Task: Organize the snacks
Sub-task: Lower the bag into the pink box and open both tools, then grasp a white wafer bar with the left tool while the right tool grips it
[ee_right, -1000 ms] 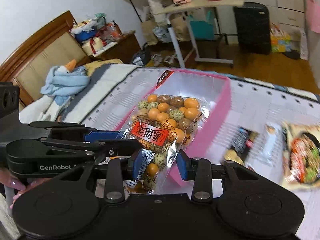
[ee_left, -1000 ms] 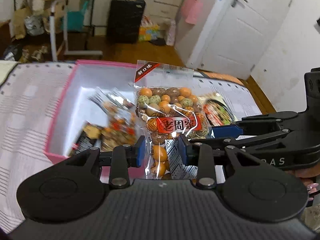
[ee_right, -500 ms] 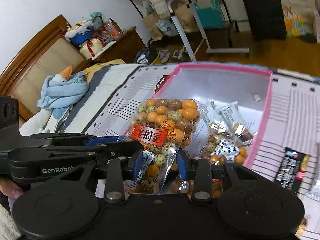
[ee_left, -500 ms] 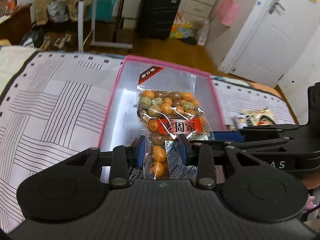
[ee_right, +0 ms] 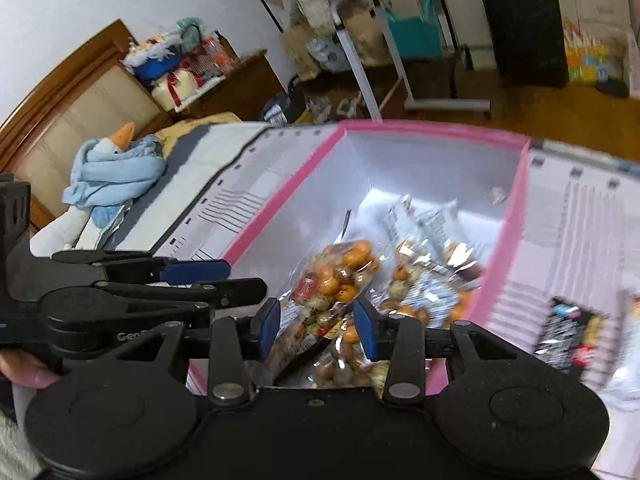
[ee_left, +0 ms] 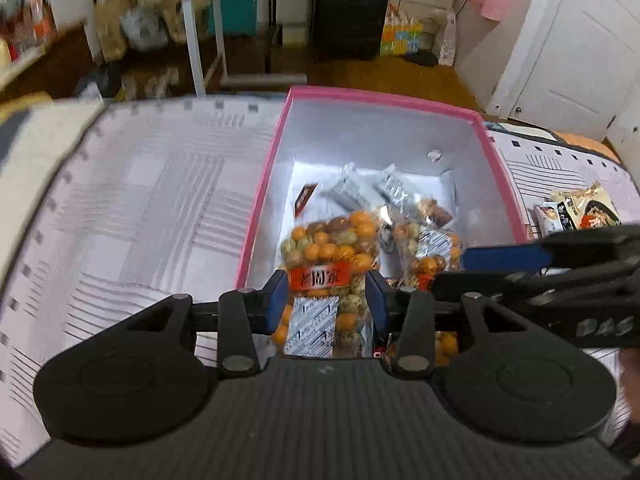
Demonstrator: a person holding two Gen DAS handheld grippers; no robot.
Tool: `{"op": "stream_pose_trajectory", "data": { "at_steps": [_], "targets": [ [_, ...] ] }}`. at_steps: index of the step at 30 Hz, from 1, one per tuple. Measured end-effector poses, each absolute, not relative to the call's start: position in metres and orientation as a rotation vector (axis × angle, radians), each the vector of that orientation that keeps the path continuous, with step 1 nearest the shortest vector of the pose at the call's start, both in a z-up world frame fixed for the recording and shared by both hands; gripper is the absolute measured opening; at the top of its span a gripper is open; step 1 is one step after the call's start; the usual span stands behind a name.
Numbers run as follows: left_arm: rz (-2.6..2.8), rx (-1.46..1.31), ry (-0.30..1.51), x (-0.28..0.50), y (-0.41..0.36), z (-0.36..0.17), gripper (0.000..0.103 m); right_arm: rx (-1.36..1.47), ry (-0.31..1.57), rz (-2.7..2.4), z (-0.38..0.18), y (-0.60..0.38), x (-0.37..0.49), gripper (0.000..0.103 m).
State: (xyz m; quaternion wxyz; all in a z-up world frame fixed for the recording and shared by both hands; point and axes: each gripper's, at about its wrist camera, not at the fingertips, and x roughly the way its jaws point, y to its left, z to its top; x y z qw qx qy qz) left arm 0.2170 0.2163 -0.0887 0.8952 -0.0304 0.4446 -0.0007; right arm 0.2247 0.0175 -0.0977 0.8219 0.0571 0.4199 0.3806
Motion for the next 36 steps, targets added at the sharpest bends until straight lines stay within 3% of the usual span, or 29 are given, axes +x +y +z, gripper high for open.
{"op": "stream_pose_trajectory", "data": {
  "at_steps": [7,13,17,22,26,30,36],
  "targets": [
    [-0.124,-0.027,0.839,0.182,0.169,-0.031,0.042,0.065,0.710,0.778,-0.030,-0.066,0.192,0.066],
    [-0.321,-0.114,0.852,0.167,0.114,-0.005,0.042,0.085,0.663,0.765,-0.010,-0.125,0.180,0.067],
    [-0.406,-0.144,0.893,0.165,0.080,-0.005,0.041,0.057,0.648,0.698,-0.011,-0.146,0.179,0.082],
    [-0.400,-0.065,0.928,0.165,0.035,-0.013,0.042,0.005,0.727,0.662,-0.023,-0.153,0.195,0.082],
    [-0.379,-0.032,0.946,0.169,0.005,-0.029,0.050,0.003,0.779,0.642,-0.043,-0.153,0.211,0.082],
    [-0.327,-0.032,0.959,0.179,-0.014,-0.056,0.052,0.068,0.821,0.607,-0.073,-0.160,0.231,0.082],
    [-0.268,-0.038,1.002,0.189,-0.031,-0.112,0.052,0.134,0.876,0.583,-0.126,-0.163,0.256,0.066]
  ]
}}
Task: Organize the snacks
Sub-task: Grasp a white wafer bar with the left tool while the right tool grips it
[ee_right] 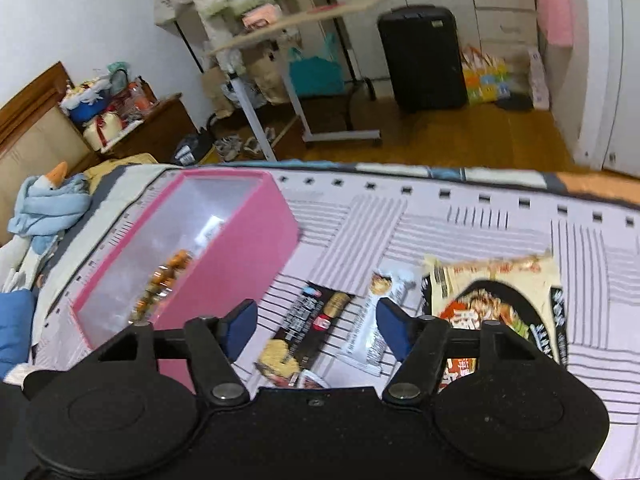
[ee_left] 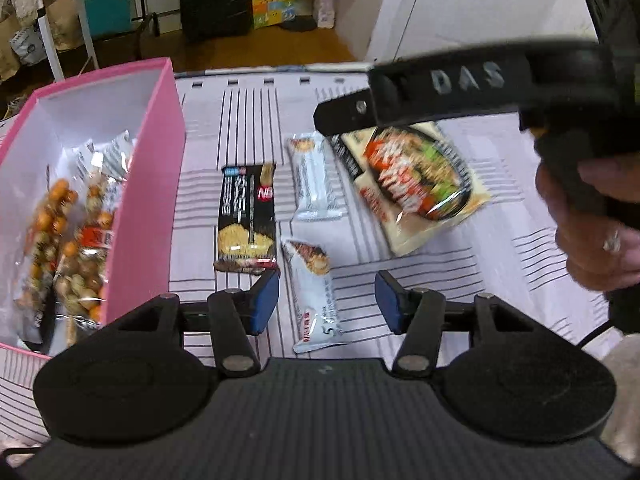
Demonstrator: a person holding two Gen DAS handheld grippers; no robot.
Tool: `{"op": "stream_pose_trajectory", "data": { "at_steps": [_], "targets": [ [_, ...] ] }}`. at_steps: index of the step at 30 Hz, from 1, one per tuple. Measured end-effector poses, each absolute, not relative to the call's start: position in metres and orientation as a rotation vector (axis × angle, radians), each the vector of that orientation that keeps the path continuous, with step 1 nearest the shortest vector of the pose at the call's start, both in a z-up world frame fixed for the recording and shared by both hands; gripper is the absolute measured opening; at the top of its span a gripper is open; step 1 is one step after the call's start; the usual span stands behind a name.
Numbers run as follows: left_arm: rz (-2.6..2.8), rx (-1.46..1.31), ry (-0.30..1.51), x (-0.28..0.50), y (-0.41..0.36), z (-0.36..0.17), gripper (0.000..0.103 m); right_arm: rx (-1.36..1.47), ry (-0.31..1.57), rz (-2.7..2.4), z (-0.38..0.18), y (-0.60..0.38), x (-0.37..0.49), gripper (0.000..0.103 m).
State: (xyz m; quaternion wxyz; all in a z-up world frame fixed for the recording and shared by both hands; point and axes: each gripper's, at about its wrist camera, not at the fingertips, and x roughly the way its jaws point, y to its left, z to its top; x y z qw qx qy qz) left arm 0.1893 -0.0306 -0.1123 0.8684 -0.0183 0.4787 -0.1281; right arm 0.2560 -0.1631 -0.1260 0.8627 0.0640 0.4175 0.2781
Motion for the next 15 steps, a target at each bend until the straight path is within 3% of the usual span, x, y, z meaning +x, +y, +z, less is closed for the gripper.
{"op": "stream_pose_trajectory", "data": {
  "at_steps": [8,15],
  "targets": [
    [-0.183,-0.038,0.976,0.191,-0.034,-0.167,0.052,0.104,0.876,0.565,-0.179,-0.156,0.274,0.055],
    [-0.150,-0.022,0.931,0.193,-0.040,-0.186,0.056,0.066,0.876,0.557,-0.202,-0.145,0.279,0.055]
  ]
}}
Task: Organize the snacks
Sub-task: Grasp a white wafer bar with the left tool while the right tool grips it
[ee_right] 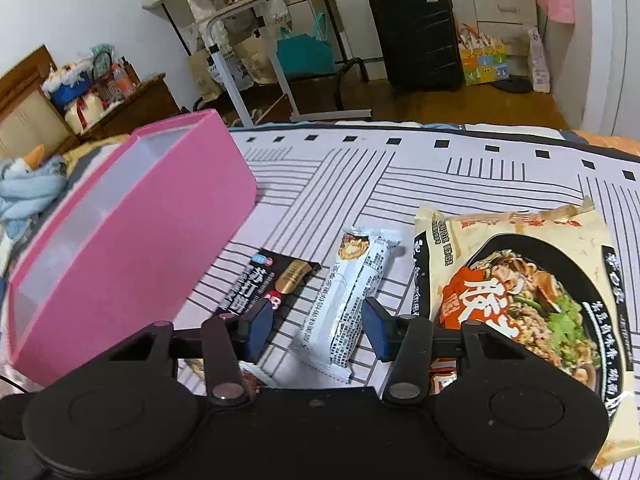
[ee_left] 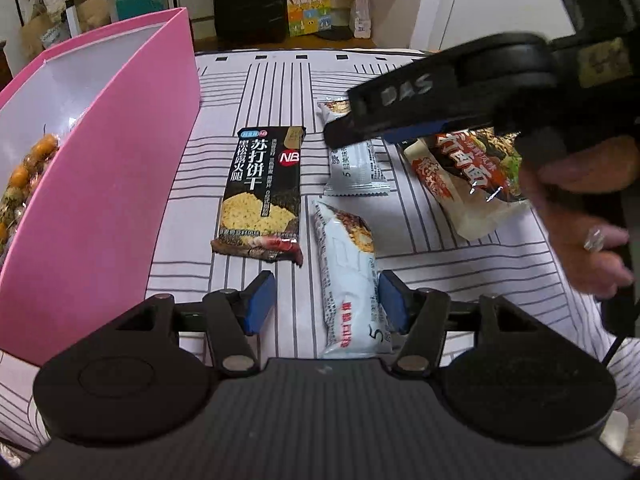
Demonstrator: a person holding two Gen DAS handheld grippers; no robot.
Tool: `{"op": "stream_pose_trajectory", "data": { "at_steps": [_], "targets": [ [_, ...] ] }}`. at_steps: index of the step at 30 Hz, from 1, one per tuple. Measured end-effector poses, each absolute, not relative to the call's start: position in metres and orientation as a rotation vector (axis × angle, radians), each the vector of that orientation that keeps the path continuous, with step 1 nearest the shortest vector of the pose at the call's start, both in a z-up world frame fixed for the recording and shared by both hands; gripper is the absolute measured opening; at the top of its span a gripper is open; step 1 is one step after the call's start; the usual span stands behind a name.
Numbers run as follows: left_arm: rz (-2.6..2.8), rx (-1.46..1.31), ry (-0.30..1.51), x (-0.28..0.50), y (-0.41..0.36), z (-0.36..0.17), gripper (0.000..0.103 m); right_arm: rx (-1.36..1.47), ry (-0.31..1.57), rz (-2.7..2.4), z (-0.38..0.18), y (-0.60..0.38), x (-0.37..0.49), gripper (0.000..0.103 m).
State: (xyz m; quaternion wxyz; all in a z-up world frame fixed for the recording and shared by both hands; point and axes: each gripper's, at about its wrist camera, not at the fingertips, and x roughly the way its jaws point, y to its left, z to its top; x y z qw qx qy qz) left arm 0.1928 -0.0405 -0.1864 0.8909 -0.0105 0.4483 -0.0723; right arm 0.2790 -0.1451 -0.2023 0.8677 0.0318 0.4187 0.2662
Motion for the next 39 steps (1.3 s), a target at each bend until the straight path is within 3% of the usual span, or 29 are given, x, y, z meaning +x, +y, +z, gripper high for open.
{"op": "stream_pose_trajectory", "data": {
  "at_steps": [6,8,11,12,15,39],
  "targets": [
    [-0.188,-0.084,0.955,0.195,-0.039,-0.192,0.056,-0.026,0.869,0.524,-0.215,-0.137,0.283,0.056],
    [-0.201,-0.091,0.959,0.195,-0.040,-0.192,0.054,-0.058,0.857,0.536,-0.213,-0.135,0.281,0.048],
    [-0.201,-0.082,0.962,0.195,-0.042,-0.193,0.042,-0.060,0.862,0.536,-0.207,-0.135,0.279,0.034],
    [-0.196,-0.075,0.963,0.196,-0.041,-0.193,0.033,-0.059,0.866,0.534,-0.205,-0.135,0.279,0.033],
    [-0.202,-0.075,0.970,0.197,-0.039,-0.193,0.029,-0.042,0.867,0.529,-0.200,-0.138,0.279,0.033],
    [-0.262,-0.054,0.990,0.167,-0.030,-0.155,0.027,0.119,1.032,0.455,-0.165,-0.175,0.217,0.032]
  ]
}}
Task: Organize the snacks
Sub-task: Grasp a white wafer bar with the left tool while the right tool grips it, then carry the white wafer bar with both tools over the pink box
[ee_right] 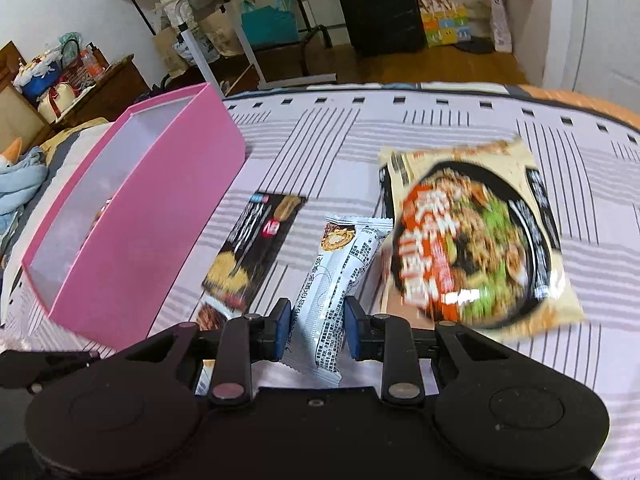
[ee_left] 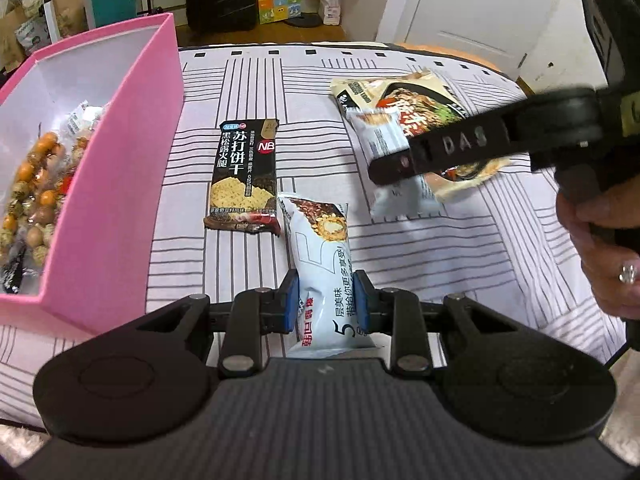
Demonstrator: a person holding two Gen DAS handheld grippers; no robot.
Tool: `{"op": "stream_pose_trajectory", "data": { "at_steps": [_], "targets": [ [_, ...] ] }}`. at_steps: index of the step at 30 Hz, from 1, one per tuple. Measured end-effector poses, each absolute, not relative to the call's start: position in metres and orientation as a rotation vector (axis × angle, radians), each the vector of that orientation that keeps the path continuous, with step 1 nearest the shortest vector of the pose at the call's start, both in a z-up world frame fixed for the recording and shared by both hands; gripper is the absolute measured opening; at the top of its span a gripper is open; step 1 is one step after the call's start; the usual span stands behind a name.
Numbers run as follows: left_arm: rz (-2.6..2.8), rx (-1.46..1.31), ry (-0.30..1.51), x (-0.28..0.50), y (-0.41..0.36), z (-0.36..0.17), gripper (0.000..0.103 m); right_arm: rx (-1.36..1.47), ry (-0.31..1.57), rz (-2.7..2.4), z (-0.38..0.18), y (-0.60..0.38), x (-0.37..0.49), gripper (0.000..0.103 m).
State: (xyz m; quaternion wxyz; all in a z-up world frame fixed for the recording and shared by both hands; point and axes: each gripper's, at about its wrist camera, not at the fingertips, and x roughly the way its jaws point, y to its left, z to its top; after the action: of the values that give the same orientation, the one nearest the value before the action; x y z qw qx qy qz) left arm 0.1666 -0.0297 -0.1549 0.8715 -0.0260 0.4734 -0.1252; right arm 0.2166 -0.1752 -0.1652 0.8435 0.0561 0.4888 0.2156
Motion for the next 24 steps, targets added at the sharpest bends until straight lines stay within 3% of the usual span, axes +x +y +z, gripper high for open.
{"op": "stream_pose_trajectory", "data": {
  "at_steps": [24],
  "targets": [
    [-0.320,-0.021,0.983,0.078,0.028,-0.074,0.027,0.182,0.903,0.624,-0.071,-0.168,0.077,0.033]
  ]
}}
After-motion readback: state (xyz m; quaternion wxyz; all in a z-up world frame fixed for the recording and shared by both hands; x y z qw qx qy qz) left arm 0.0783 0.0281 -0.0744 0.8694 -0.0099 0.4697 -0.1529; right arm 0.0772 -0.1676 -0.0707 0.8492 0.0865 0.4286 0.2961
